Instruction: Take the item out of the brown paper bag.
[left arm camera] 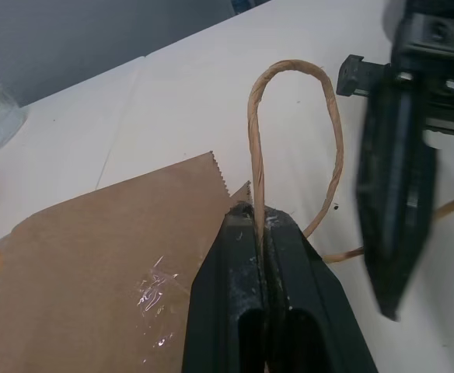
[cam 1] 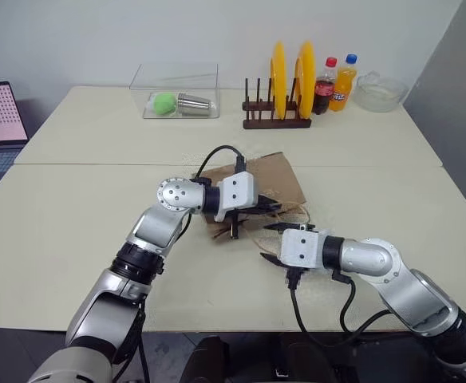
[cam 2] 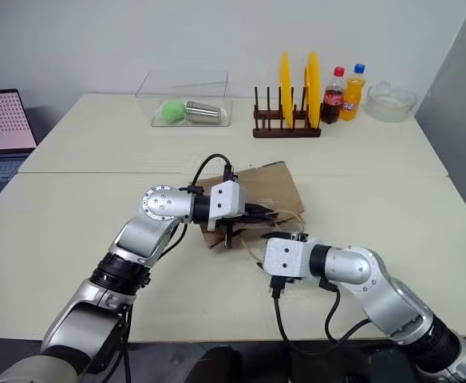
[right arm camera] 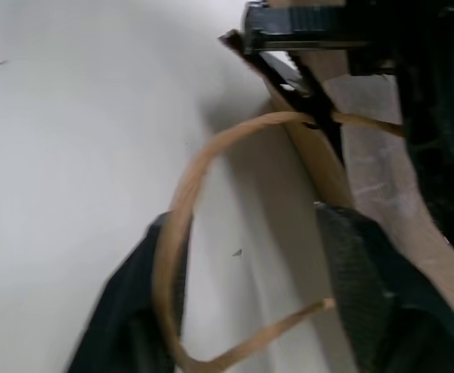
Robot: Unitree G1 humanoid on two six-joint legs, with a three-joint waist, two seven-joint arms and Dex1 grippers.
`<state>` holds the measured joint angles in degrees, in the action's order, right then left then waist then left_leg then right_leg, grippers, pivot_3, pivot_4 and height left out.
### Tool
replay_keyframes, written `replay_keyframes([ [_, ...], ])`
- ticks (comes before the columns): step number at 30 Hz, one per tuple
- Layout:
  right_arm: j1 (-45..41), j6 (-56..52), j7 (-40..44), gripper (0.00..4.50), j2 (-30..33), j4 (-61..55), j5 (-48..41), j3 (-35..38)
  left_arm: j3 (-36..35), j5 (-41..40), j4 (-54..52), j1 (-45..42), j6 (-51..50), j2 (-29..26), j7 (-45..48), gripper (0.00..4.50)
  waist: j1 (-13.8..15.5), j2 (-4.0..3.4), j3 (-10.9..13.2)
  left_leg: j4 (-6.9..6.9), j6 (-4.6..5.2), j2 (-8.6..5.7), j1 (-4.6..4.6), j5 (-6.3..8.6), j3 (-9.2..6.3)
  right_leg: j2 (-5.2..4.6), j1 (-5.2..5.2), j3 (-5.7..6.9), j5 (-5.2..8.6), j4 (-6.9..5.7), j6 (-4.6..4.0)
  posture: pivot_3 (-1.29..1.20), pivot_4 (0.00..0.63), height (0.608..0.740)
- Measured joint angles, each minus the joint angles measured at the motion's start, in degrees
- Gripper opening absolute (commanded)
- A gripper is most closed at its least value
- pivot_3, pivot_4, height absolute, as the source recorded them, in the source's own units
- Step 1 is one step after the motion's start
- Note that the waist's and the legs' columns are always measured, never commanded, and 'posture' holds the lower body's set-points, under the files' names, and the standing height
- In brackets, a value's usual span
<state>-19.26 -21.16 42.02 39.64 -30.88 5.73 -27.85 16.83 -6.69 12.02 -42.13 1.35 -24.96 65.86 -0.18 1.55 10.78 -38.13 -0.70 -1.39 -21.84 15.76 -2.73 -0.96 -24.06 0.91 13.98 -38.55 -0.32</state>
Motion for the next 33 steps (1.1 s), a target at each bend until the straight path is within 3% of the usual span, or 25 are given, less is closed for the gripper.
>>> replay_keyframes([
  [4,0.5,3.2,0.5,0.04,-0.8,0.3,2.6,-1.0,-2.1,-0.6,2.7,-3.3,-1.8,0.2,-0.4,0.00,0.0,0.00,0.0,-0.01,0.00,0.00,0.01,0.00,0.00,0.00,0.00,0.00,0.00,-0.03,0.00,0.00,0.150,0.740],
  [16,3.9,6.4,4.4,0.04,-0.8,3.0,6.7,-2.8,-10.0,-4.2,15.9,-18.5,-7.2,1.9,-3.4,0.00,-0.1,0.01,0.0,-0.08,0.00,-0.01,0.01,0.00,0.00,0.00,0.00,0.02,0.00,-0.07,0.00,0.00,0.150,0.740],
  [23,4.4,6.5,5.7,0.04,-2.3,3.7,7.1,-2.8,-12.7,-5.0,20.6,-21.6,-7.6,1.9,-3.8,0.00,-0.1,0.01,0.0,-0.08,-0.01,-0.01,-0.02,0.00,-0.01,0.00,-0.02,0.03,0.00,-0.08,0.00,0.00,0.150,0.740],
  [26,4.7,3.7,7.3,0.60,-2.5,3.0,5.8,-2.2,-12.7,-6.3,18.7,-21.0,-9.0,1.8,-2.1,0.00,-0.1,0.01,0.0,-0.09,-0.03,-0.01,-0.03,-0.01,-0.02,-0.03,-0.01,0.02,0.00,-0.08,0.00,0.00,0.150,0.740],
  [30,4.8,-3.0,9.0,1.99,-3.4,-0.7,1.4,1.1,-12.6,-7.6,13.8,-18.1,-11.0,1.6,0.2,0.00,-0.1,0.01,0.0,-0.08,-0.22,-0.01,-0.02,-0.12,-0.04,-0.03,-0.02,0.02,-0.01,-0.10,-0.01,0.00,0.150,0.740],
  [33,4.2,-8.7,10.2,1.99,-4.0,-4.2,-3.1,4.6,-12.5,-8.5,10.4,-16.3,-12.5,1.6,1.2,0.00,-0.1,0.01,0.0,-0.10,-0.22,-0.01,-0.02,-0.12,-0.05,-0.03,-0.03,0.02,-0.01,-0.16,-0.01,0.00,0.150,0.740],
])
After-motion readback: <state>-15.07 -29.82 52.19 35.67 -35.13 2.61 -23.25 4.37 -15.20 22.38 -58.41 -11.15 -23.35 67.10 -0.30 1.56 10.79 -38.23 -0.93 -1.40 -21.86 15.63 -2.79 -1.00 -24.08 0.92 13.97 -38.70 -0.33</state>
